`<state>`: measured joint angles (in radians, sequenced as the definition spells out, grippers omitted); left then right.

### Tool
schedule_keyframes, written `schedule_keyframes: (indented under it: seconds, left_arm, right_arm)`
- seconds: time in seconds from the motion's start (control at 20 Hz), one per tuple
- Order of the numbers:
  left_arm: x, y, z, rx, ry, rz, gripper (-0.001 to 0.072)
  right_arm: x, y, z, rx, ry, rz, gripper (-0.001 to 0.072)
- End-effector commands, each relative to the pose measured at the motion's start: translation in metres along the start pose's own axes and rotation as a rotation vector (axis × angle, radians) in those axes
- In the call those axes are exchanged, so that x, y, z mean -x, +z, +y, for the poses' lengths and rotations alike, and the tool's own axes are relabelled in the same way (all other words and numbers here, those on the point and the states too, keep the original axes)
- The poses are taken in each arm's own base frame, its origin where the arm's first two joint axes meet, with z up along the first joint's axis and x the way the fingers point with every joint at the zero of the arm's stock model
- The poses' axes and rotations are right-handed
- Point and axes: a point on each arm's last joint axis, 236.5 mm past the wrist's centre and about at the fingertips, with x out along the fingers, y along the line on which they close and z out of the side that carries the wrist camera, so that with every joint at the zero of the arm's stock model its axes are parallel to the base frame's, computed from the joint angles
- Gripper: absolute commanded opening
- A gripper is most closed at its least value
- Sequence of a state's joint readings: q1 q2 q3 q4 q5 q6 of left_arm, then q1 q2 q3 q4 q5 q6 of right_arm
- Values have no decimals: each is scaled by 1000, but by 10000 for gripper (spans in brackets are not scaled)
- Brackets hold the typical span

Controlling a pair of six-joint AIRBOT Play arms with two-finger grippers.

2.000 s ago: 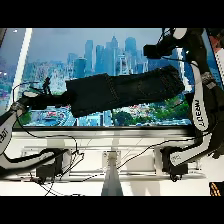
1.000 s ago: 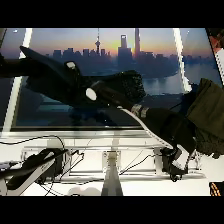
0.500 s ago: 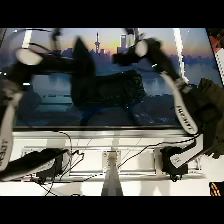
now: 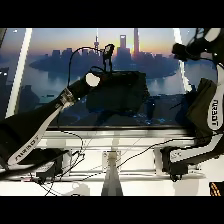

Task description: Fold the clothes and pants, and hang the long-sleeved shirts on hangers.

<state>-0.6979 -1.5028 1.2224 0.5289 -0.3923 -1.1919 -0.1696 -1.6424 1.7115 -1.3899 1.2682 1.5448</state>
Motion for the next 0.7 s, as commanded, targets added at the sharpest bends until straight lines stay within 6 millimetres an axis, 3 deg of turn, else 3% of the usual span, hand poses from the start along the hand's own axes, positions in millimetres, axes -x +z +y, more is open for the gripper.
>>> schedule_keyframes:
  seconds: [0.0, 0.1, 0.15, 0.2, 0.25, 0.3, 0.45, 0.65]
  left_arm:
    - [8, 7, 14, -98, 38, 3, 630]
    - [19, 17, 26, -87, 49, 5, 629]
    - [24, 22, 32, -78, 54, 5, 629]
    - [28, 26, 37, -71, 59, 4, 629]
    - [32, 30, 43, -63, 65, 2, 628]
    - [34, 33, 48, -57, 72, -2, 622]
    - [35, 36, 52, -53, 78, -8, 621]
    - [35, 32, 50, -52, 72, 9, 621]
  right_arm:
    - [-19, -41, -28, 56, 78, 120, 24]
    - [-38, -73, 10, 112, 320, 167, 56]
    - [-49, -84, 27, 66, 403, 168, 367]
    - [-60, -94, 40, 4, 456, 174, 621]
    - [-71, -107, 54, -53, 503, 202, 720]
    - [-82, -122, 68, -83, 529, 246, 686]
    - [-106, -171, 118, -13, 567, 392, 687]
    - [-122, -185, 182, 134, 551, 354, 687]
